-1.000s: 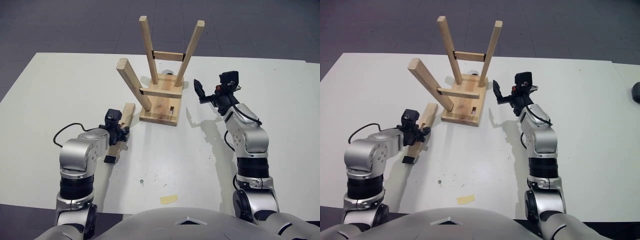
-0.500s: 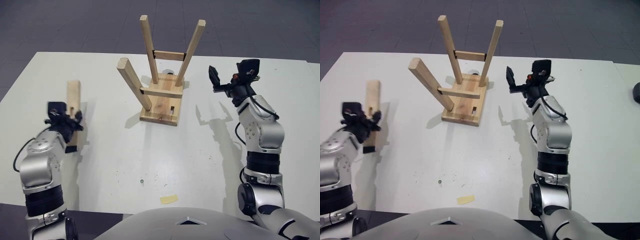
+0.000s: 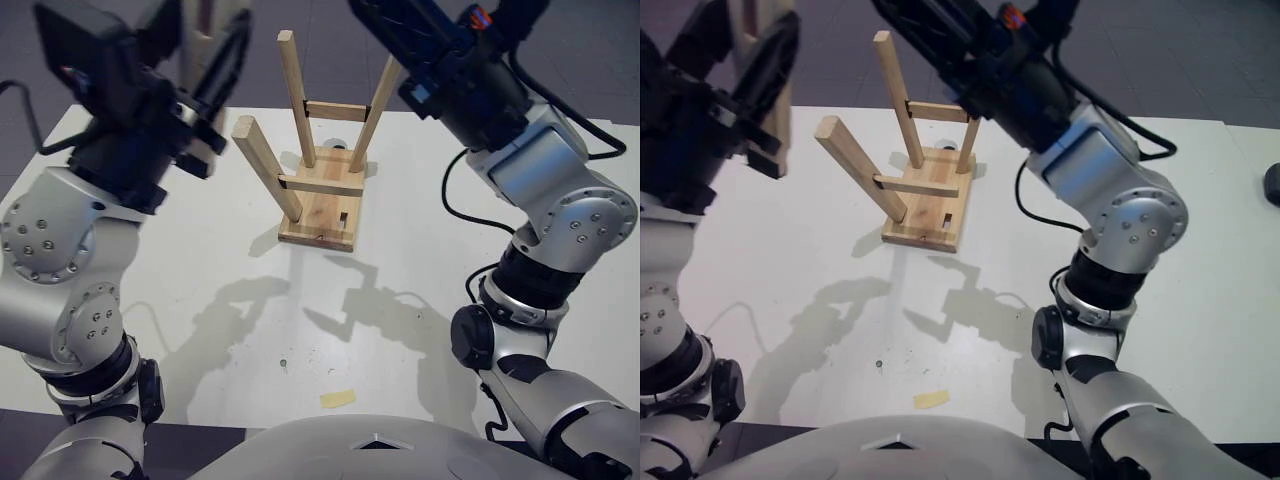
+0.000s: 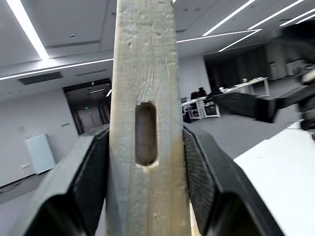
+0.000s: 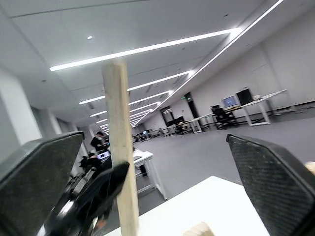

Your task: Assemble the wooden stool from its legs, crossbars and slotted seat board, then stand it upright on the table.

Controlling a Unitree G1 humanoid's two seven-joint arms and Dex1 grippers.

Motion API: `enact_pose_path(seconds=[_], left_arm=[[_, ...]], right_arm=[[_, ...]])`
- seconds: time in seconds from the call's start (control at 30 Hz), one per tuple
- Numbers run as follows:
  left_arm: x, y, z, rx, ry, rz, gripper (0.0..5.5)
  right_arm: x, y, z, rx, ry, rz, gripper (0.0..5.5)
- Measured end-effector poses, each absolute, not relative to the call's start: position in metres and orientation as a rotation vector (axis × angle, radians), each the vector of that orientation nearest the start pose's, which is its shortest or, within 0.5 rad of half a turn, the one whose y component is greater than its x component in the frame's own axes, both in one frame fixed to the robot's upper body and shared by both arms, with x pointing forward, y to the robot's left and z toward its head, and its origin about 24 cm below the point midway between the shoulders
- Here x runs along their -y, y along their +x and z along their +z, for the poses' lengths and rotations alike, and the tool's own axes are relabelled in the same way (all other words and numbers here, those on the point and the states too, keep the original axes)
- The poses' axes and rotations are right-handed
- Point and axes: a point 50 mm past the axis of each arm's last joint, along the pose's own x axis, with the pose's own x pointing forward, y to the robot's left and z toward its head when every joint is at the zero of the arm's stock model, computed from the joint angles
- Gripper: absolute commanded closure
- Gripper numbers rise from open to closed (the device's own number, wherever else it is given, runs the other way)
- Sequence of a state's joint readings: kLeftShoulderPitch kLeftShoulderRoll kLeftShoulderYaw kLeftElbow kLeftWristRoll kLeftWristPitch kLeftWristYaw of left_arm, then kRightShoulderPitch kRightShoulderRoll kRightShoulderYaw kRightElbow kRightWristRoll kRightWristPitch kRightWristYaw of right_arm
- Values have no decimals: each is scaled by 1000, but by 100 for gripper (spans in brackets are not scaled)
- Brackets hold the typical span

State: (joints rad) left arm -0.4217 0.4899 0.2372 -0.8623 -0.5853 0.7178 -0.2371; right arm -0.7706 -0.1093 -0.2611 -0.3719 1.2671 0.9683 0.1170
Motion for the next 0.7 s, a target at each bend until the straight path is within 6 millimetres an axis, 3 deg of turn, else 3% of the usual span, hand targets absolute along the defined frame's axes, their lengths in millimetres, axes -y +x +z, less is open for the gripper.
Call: enact_pose_path(seconds=[0.13,0.7], left_arm=[[-140,214,268,511,193,-598,344],[-131,217,253,442,211,-611,344]], right_arm=[[78,272,282,185,662,1145,10],[77,281,295,96,916,1131,274]])
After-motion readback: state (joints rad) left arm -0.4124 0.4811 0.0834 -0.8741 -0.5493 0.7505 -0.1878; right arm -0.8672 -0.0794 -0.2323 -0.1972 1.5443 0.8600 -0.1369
